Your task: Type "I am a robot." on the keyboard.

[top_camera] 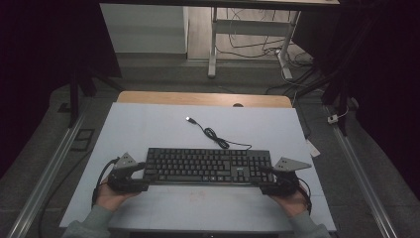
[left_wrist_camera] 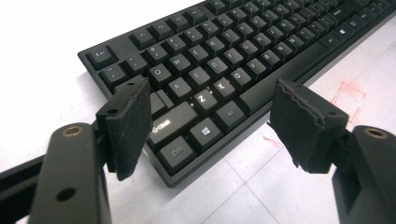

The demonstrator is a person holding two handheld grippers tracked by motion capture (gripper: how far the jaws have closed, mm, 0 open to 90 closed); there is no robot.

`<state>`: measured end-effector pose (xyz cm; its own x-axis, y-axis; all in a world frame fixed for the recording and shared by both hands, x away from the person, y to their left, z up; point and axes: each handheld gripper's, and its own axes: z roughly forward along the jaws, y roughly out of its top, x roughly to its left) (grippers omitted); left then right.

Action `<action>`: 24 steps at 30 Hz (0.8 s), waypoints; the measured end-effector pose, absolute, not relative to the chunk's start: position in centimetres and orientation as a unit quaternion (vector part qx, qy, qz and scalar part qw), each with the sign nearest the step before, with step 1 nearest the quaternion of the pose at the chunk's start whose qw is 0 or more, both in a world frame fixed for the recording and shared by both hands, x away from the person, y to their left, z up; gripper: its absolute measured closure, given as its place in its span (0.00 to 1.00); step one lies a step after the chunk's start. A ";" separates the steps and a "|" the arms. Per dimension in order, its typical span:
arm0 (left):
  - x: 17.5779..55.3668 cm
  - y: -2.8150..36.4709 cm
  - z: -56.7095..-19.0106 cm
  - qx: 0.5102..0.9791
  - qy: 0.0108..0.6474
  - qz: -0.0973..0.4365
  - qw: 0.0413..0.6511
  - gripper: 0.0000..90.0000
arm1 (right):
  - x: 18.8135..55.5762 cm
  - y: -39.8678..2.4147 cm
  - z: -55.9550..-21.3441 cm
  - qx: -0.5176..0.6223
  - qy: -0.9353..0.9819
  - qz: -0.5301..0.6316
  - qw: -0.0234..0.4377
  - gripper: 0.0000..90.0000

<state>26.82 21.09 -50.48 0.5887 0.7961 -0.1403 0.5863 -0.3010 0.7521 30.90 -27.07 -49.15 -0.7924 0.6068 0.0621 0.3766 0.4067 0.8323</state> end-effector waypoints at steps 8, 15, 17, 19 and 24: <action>27.5 20.8 -50.4 0.791 0.440 0.131 0.405 0.40 | 31.1 -26.2 -49.0 0.293 0.828 0.462 0.125 0.43; 28.2 21.1 -50.6 0.786 0.444 0.133 0.409 0.49 | 31.6 -24.3 -48.8 0.283 0.831 0.462 0.122 0.43; 28.2 21.2 -50.7 0.784 0.445 0.134 0.411 0.53 | 31.7 -23.8 -48.7 0.281 0.834 0.458 0.121 0.43; 28.3 21.2 -50.7 0.783 0.447 0.135 0.411 0.58 | 31.8 -23.4 -48.7 0.280 0.835 0.459 0.120 0.43; 28.4 21.2 -50.9 0.788 0.443 0.135 0.405 0.70 | 32.1 -22.7 -48.7 0.282 0.833 0.462 0.115 0.43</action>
<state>28.44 21.16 -50.91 0.5711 0.8080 -0.1450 0.5886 -0.2799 0.7584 32.09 -22.66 -48.70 -0.8144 0.5762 0.0689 0.3640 0.4147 0.8339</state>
